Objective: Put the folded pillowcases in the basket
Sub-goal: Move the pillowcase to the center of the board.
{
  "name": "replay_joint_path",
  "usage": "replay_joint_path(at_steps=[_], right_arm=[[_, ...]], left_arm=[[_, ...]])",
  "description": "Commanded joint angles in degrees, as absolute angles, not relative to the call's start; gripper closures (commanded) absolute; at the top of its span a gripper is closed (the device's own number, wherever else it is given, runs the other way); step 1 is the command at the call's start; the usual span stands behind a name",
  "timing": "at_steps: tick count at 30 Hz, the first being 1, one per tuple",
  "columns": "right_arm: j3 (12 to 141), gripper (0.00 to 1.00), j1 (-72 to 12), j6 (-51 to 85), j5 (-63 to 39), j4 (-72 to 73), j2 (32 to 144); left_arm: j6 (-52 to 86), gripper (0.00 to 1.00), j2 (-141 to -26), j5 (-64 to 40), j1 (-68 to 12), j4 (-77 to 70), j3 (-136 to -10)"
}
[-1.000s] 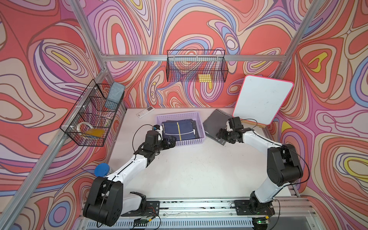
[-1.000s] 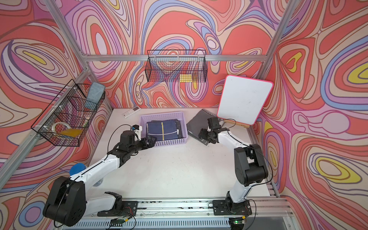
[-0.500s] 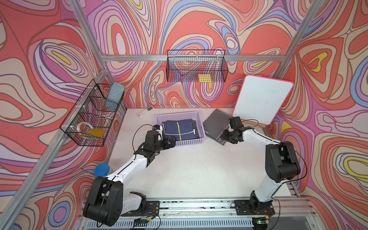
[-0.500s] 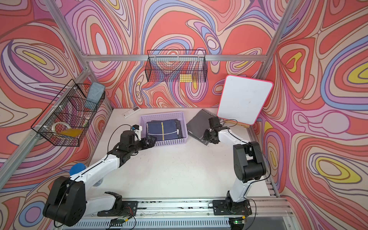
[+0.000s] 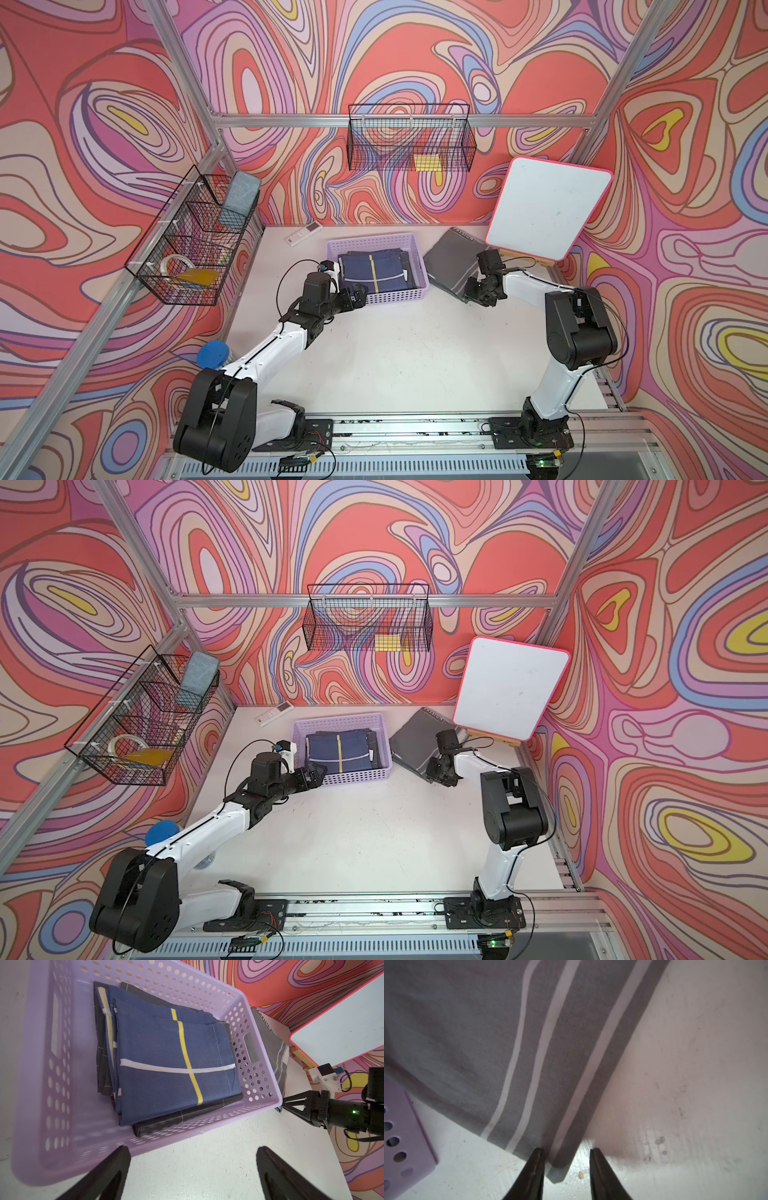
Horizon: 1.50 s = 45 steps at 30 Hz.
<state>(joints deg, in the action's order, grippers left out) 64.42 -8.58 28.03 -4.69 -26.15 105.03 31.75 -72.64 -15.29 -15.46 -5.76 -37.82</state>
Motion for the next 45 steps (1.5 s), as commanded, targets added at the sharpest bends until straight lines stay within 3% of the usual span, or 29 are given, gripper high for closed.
replay_joint_path(at_steps=[1, 9, 16, 32, 45], right_arm=[[64.11, 0.66, -8.24, 27.95, -5.40, -24.81, 106.68], [64.27, 0.80, -8.19, 28.02, -6.49, -24.52, 107.93], [60.22, 0.93, -8.22, 28.29, -9.82, -24.43, 102.00], [44.12, 0.98, -9.28, 30.88, -14.77, -30.47, 77.49], [39.23, 0.99, -24.52, 39.61, -13.28, -36.80, 65.47]], left_arm=[[31.69, 0.01, -72.69, -15.73, -15.82, -5.72, -38.94], [31.71, 0.01, -72.51, -15.41, -15.82, -5.54, -38.86], [31.86, 0.01, -72.77, -15.80, -15.82, -5.74, -38.94], [32.71, 0.01, -71.37, -15.36, -15.95, -5.14, -38.88], [33.29, 0.01, -69.24, -15.21, -17.54, 3.60, -42.36]])
